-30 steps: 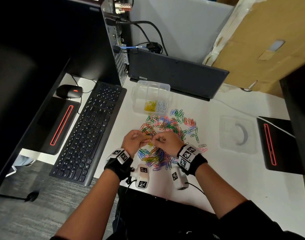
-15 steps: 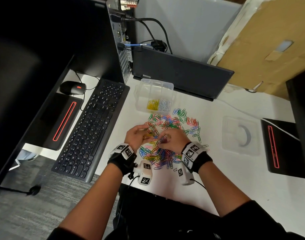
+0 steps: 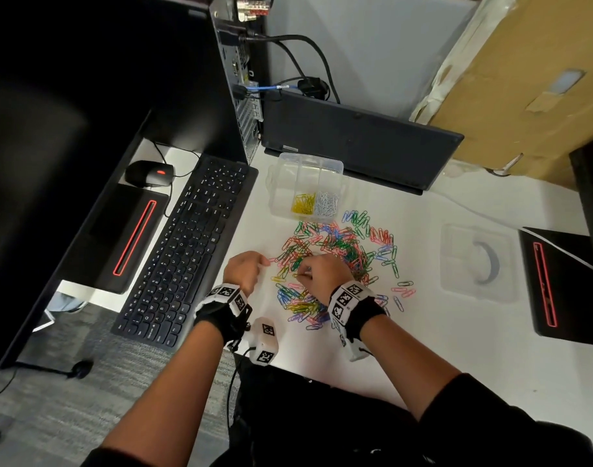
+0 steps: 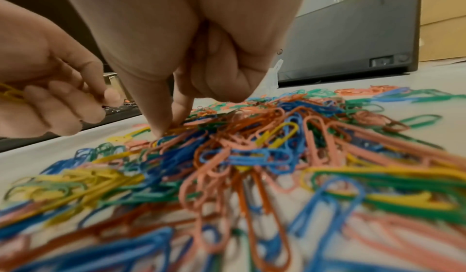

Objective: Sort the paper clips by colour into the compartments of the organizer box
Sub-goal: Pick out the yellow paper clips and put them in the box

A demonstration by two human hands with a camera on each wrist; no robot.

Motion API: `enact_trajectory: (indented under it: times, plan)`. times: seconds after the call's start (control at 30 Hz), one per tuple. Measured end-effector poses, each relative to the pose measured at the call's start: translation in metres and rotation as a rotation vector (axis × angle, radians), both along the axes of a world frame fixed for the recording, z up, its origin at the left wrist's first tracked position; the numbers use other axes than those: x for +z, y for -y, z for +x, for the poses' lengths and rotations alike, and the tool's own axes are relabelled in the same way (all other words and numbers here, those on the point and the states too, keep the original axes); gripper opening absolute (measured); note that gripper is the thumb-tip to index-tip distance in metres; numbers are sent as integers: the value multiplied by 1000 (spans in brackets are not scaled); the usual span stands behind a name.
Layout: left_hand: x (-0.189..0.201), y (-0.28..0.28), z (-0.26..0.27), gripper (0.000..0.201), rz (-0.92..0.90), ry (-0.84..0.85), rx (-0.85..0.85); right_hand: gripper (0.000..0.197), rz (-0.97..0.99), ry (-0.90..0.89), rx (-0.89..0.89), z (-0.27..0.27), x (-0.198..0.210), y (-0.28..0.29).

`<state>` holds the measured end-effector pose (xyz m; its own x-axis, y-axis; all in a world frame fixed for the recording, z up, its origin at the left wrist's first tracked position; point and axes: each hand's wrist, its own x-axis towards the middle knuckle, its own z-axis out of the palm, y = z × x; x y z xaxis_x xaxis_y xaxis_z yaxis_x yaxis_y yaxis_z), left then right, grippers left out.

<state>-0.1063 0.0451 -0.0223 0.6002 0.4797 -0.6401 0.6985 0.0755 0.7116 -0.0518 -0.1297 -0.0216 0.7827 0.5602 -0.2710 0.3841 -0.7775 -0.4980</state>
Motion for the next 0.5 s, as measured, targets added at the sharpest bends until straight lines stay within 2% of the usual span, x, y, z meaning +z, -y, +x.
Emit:
enact_trajectory:
  times: [0.13, 0.2, 0.3, 0.37, 0.43, 0.5]
  plan:
    - [-6, -3, -11, 7, 387, -72, -473, 14, 45, -67, -18, 6, 1, 8]
    - [-6, -2, -12, 10, 461, -66, -568, 14, 134, -146, -90, 11, 1, 14]
    - [-7, -1, -12, 14, 518, -32, -613, 19, 186, -294, -193, 19, 1, 28]
    - [-10, -1, -11, 13, 533, -14, -608, 26, 281, -517, -309, 22, 3, 38]
    - [-12, -1, -10, 14, 531, -21, -603, 24, 550, -904, -530, 22, 5, 48]
    - [-14, 0, -9, 16, 508, -40, -598, 14, 820, -1185, -696, 21, 10, 55]
